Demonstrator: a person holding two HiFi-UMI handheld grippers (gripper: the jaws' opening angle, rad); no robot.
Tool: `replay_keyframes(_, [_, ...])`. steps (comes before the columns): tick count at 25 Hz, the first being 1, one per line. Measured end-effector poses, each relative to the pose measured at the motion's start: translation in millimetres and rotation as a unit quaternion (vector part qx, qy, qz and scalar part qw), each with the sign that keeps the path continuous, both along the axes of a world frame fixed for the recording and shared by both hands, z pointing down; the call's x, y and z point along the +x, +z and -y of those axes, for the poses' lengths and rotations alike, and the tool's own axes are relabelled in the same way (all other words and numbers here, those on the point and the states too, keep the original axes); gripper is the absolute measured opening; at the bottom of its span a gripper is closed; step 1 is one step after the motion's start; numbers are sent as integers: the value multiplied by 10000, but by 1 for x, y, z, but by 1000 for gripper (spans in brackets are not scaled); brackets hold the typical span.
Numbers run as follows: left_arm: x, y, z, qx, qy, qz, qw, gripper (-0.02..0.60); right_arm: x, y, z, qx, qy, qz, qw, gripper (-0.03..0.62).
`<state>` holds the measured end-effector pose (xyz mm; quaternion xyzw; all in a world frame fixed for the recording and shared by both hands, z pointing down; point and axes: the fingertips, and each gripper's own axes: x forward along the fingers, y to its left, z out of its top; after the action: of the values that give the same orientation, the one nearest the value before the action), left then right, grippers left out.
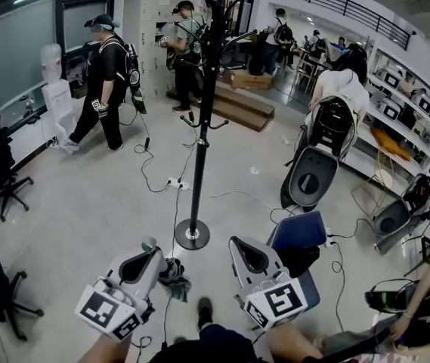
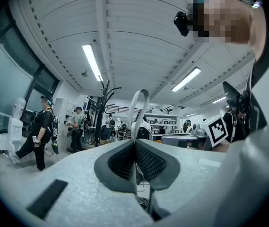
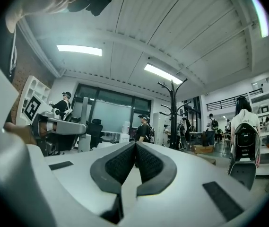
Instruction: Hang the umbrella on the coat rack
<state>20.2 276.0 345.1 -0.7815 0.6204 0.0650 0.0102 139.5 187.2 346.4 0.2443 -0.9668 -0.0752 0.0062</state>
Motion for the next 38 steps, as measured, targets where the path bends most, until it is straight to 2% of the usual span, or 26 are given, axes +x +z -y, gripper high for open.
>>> replay_keyframes(7, [-26,3,28,-68,-148,11,9999,11,-29,2,38,13,-117,79,9999,2])
replay_keyframes(13, [-49,2,76,-116,-321,-15,9994,11,-48,-1,89,45,-265,100,9996,2])
replay_keyframes(18, [-60,1,115,-188,-345,-25,9992,11,-53,-6,129,-46,-299,241,9993,2])
replay_keyframes(38, [-92,2,264,-287,-842,-17,9960,11,-73,0,276,-146,-810,228,9963,2])
